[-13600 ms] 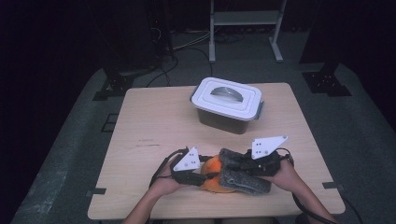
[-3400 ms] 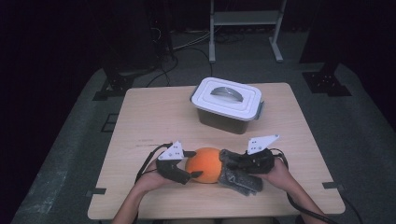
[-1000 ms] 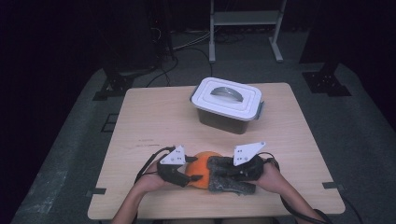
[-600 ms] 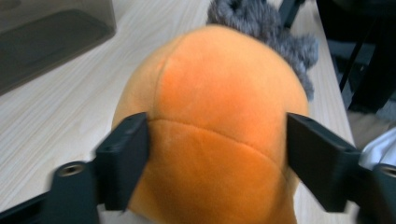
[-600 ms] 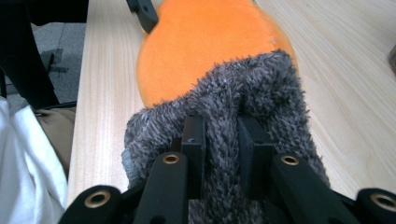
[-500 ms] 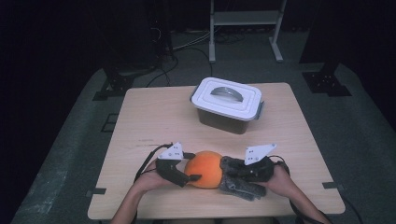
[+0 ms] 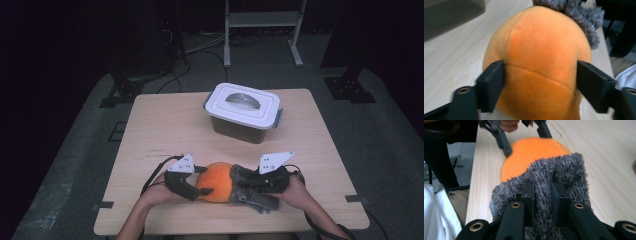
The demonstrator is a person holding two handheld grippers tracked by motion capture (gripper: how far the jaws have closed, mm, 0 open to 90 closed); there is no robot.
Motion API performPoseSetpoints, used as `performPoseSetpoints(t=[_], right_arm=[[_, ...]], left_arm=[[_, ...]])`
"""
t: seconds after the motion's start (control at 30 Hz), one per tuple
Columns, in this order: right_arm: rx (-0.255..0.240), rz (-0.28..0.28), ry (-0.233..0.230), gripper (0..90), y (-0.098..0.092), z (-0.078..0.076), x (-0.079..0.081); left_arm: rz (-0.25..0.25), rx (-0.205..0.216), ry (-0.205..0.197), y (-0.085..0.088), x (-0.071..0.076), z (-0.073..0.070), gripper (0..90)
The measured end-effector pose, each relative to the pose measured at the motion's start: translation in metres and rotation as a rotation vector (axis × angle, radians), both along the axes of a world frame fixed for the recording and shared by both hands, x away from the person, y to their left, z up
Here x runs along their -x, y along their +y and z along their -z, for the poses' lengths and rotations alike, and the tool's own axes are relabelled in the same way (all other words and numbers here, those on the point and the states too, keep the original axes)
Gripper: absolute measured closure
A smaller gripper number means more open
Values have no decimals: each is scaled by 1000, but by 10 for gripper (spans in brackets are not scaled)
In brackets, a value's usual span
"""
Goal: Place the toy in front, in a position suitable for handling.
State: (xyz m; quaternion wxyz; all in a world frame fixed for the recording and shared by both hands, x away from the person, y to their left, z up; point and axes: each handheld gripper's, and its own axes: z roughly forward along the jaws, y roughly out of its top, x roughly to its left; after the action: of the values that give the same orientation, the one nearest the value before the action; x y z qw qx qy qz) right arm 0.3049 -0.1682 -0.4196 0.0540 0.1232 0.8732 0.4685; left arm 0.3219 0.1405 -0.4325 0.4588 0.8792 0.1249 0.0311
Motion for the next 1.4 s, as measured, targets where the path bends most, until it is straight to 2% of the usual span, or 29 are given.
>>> performPoseSetpoints(t=[0.1, 0.17, 0.27, 0.37, 0.43, 0.5, 0.53, 0.63, 0.7, 0.8, 0.83, 0.9, 0.93, 1.0, 1.07, 1.17, 1.27, 1.33, 1.4], right_arm=[[26, 9, 4, 744, -5, 5, 1], [44, 16, 10, 744, -10, 9, 1], [45, 33, 32, 745, -17, 12, 0], [17, 31, 22, 745, -17, 4, -1], [-7, 29, 12, 745, -15, -4, -3], [-23, 30, -5, 746, -13, -11, -6], [-34, 31, -8, 745, -12, -13, -8], [-58, 31, 3, 745, -10, -15, -14], [-49, 29, 16, 745, -9, -10, -17], [-56, 21, 37, 745, -6, -3, -16], [-56, 13, 30, 744, -4, -3, -14], [-66, -7, 20, 744, 0, -6, -10], [-70, -16, 21, 743, 2, -7, -9], [-48, -19, 11, 743, 5, -6, -7], [-51, -15, 20, 744, 1, -3, -9], [-29, 20, 37, 744, -9, 5, -12], [-2, 54, 63, 744, -20, 16, -14], [18, 67, 66, 744, -24, 18, -14], [6, 68, 62, 744, -25, 14, -13]], left_arm=[[4, -12, -10, -1, 1, 0, 233], [6, -18, -23, 0, 2, 0, 279], [5, -20, -64, -2, 4, -1, 359], [-6, 1, -150, -7, 9, -5, 430], [-10, 13, -221, -12, 11, -8, 468], [-19, 21, -262, -17, 11, -9, 479], [-21, 9, -284, -19, 11, -9, 479], [-20, 25, -268, -17, 9, -5, 466], [-24, 28, -215, -13, 7, -5, 401], [-27, 51, -129, -10, 4, -6, 231], [-43, 59, -110, -10, 2, -6, 181], [-60, 53, -85, -11, 0, -5, 156], [-61, 38, -81, -12, -1, -4, 168], [-45, 20, -86, -13, 1, -2, 249], [-45, 12, -84, -11, 1, -2, 304], [-46, 15, -65, -6, 0, 0, 312], [-39, 13, -63, -4, 0, 2, 314], [-38, 10, -61, -3, 0, 2, 314], [-39, 8, -61, -3, 0, 2, 314]])
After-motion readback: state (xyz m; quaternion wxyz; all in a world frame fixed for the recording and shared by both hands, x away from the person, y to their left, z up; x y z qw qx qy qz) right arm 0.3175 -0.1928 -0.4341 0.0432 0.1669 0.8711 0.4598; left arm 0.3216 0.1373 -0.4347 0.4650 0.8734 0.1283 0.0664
